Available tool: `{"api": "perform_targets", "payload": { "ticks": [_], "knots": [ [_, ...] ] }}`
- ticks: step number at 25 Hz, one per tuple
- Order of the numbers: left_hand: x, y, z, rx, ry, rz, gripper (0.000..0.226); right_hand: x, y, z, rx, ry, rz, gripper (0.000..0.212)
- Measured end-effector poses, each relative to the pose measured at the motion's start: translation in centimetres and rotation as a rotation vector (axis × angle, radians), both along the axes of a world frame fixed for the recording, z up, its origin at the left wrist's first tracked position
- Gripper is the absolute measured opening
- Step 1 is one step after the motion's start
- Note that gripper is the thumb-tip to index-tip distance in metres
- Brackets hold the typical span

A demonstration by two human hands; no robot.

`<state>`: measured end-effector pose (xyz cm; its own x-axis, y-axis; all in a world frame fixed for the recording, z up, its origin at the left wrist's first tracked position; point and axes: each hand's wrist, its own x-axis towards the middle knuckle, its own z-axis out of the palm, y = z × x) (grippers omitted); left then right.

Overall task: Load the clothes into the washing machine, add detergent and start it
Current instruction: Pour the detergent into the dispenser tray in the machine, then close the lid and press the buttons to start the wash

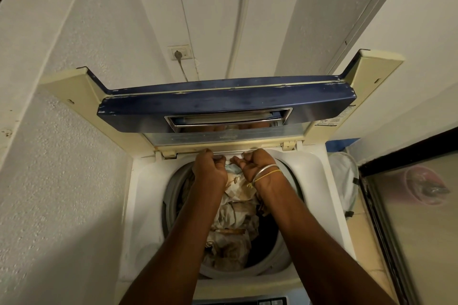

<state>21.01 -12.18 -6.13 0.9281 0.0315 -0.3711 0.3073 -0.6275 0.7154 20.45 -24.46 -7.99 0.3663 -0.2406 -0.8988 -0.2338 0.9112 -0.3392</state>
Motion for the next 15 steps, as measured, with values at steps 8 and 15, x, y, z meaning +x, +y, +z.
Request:
{"api": "perform_targets", "payload": {
  "ticks": [8, 15],
  "knots": [
    [-1.0, 0.7, -0.2, -0.086, 0.080, 0.045, 0.034, -2.1, 0.8, -0.2, 0.082, -0.067, -0.024, 0.037],
    [-1.0, 0.0, -0.6, -0.962, 0.530, 0.783, 0.034, -3.4, 2.3, -0.2, 0.089, -0.073, -0.015, 0.016]
  ]
}}
